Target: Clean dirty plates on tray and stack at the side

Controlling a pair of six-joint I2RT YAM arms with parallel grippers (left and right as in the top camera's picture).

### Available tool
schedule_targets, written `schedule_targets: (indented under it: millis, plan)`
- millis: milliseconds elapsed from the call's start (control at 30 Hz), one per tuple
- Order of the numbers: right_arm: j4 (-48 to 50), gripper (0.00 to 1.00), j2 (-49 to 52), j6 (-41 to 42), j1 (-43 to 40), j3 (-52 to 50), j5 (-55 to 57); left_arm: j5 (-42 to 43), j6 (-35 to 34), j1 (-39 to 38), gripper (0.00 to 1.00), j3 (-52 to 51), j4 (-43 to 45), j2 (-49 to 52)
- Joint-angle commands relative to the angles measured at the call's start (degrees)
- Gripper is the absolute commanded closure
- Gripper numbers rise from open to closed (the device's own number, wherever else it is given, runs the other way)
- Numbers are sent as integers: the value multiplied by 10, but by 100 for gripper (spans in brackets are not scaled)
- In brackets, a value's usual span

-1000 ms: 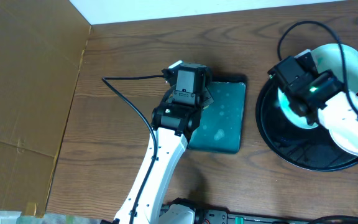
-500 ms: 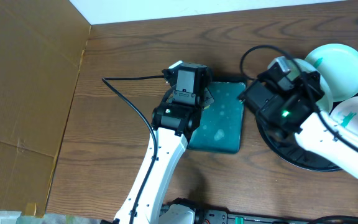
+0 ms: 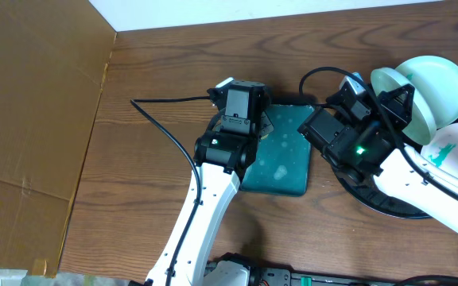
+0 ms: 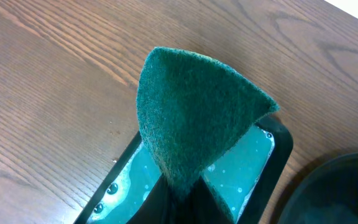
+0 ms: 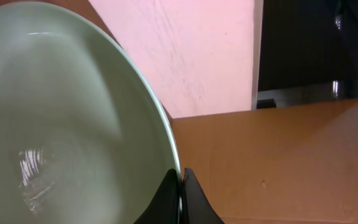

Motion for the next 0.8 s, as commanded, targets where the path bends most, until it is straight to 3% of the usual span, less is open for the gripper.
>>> schedule_targets:
  millis: [0,133,300,400,767]
  plan:
    - [-9,99,-11,-8,0,12,-57,-3,-5,3,93,-1,1,0]
    - [-14,99,-11,-7,-5,11,-187,-3,-5,3,93,-1,0,0]
    - [28,99,-17,19,-31,12,-188,-3,-5,3,93,-1,0,0]
    - [40,99,-31,23,-66,12,-247,-3,-5,3,93,-1,0,0]
    - [65,99,-97,100,-327,12,-687,-3,-5,3,93,-1,0,0]
